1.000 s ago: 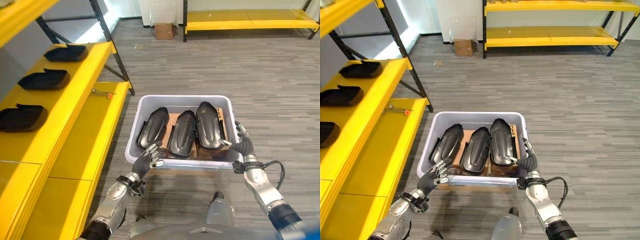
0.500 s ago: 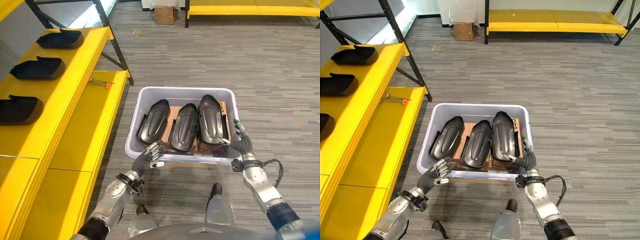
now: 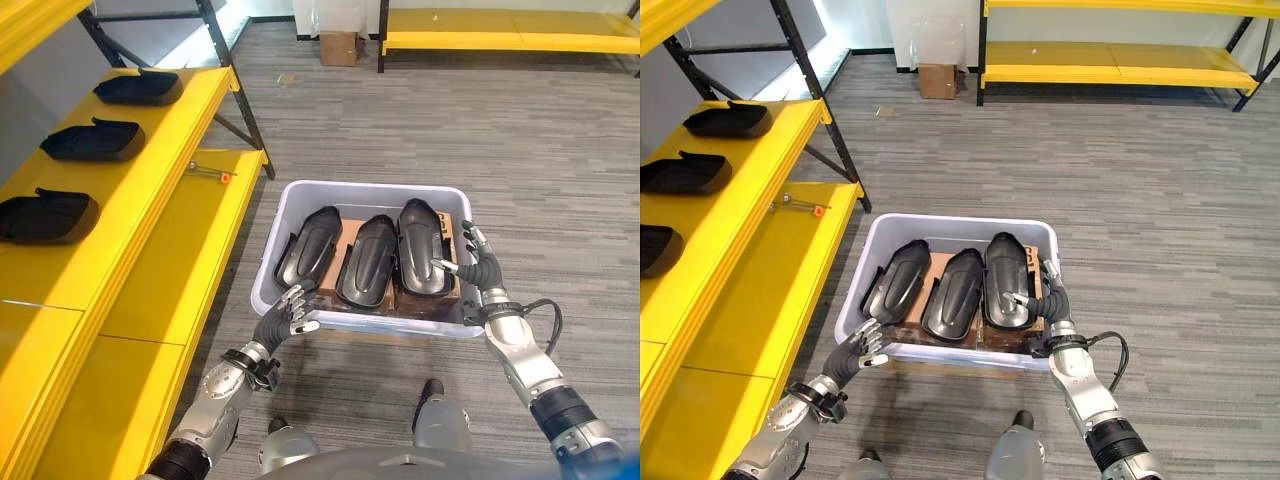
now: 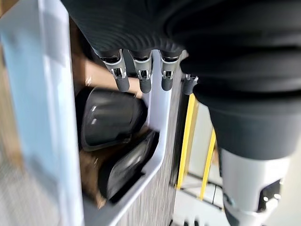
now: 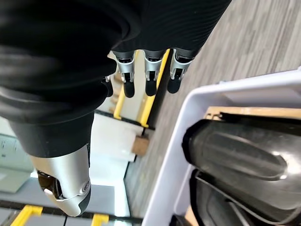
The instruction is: Move parts from the plastic box to the shelf.
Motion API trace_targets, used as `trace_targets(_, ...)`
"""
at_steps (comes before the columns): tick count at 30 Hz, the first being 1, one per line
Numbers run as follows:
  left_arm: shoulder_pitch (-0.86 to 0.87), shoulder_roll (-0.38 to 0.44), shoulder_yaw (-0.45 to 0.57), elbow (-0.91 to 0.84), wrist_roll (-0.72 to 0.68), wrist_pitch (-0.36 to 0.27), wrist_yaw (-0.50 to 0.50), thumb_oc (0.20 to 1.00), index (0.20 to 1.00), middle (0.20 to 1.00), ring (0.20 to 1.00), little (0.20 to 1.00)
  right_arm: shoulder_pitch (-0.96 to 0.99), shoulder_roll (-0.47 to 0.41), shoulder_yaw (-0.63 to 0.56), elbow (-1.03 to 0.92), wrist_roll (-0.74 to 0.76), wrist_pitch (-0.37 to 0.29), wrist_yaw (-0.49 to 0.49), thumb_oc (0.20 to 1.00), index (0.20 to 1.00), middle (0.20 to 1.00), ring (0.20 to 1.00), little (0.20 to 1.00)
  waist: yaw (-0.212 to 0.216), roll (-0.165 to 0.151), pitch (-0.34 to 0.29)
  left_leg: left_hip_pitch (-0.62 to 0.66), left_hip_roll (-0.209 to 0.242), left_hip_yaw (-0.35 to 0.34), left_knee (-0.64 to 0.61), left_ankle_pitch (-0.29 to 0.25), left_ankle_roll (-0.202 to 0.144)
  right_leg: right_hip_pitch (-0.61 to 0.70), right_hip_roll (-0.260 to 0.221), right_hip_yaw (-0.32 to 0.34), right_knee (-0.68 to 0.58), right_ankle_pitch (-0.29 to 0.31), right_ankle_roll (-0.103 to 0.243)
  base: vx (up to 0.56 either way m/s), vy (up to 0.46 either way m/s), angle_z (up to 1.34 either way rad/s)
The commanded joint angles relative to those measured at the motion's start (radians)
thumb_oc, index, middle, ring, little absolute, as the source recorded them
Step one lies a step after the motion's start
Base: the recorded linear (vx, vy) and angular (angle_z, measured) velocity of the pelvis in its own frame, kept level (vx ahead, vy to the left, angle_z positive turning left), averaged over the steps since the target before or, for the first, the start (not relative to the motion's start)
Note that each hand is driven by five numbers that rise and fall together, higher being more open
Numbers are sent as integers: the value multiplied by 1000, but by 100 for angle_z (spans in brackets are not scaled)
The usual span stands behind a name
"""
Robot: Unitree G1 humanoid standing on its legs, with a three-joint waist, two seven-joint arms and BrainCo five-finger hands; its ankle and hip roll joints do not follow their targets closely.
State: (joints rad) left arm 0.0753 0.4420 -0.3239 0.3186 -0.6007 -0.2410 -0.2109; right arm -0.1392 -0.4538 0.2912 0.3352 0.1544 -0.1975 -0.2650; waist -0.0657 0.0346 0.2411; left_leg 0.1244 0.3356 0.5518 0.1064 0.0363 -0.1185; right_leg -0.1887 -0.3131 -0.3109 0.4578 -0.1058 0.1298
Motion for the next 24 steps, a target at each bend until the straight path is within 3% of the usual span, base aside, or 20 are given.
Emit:
trace_targets(1, -8, -5, 27, -39, -6, -59, 13, 1000, 1000, 1000, 1000, 1000, -16, 0, 14, -49, 21, -23, 9, 1000, 1000, 1000, 1000, 1000, 11, -17, -27, -123, -21, -78, 191, -57, -2, 169, 157, 10, -255, -28, -62, 218, 19, -14)
trace_targets(3, -2, -27, 34, -21, 19, -63, -10, 1000, 1000, 1000, 1000, 1000, -16, 4, 35, -48, 6, -14, 10, 1000, 1000, 1000, 1000, 1000, 9, -9, -32, -107, 10, -81, 98, 24, -15, 185, 156, 5, -277, -31, -64, 233, 142, -30)
trace_targets(4, -3, -41, 23, -15, 47, -58, -19, 1000, 1000, 1000, 1000, 1000, 1, 1, 45, -73, 4, -9, -39, 1000, 1000, 1000, 1000, 1000, 6, -3, -37, -113, 62, -94, 33, 128, -34, 168, 156, 10, -275, -20, -71, 139, 194, -35)
trace_targets(5, -3, -43, 20, -13, 50, -59, -20, 1000, 1000, 1000, 1000, 1000, 3, 2, 45, -73, 3, -10, -40, 1000, 1000, 1000, 1000, 1000, 6, -4, -37, -112, 67, -99, 26, 131, -36, 165, 153, 12, -265, -25, -70, 194, 245, -38)
trace_targets(9, 4, -44, -3, 9, 45, -63, -34, 1000, 1000, 1000, 1000, 1000, 19, 7, 43, -47, 12, -44, -21, 1000, 1000, 1000, 1000, 1000, 2, -8, -33, -71, 56, -97, 3, 49, -32, 151, 117, 4, -142, -97, -58, 239, 169, -27)
trace_targets(15, -25, -30, -45, 26, 47, -81, -52, 1000, 1000, 1000, 1000, 1000, 20, 13, 37, -17, 13, -66, -30, 1000, 1000, 1000, 1000, 1000, -7, -2, -20, -94, -26, -102, 24, -28, 14, 118, 134, 22, -100, -93, -57, 124, 155, -1)
trace_targets(19, -32, -27, -47, 34, 37, -101, -41, 1000, 1000, 1000, 1000, 1000, 25, 13, 30, -28, -11, -66, -17, 1000, 1000, 1000, 1000, 1000, -7, 0, -7, -108, -68, -120, 23, -39, 28, 113, 137, 38, -116, -79, -46, 120, 128, -4)
trace_targets(24, -42, -16, -42, 34, 9, -126, -35, 1000, 1000, 1000, 1000, 1000, 13, -2, 37, -44, -12, -66, -18, 1000, 1000, 1000, 1000, 1000, -1, 2, 24, -135, -86, -130, 15, -35, 35, 89, 137, 49, -121, -72, -37, -13, 58, -3)
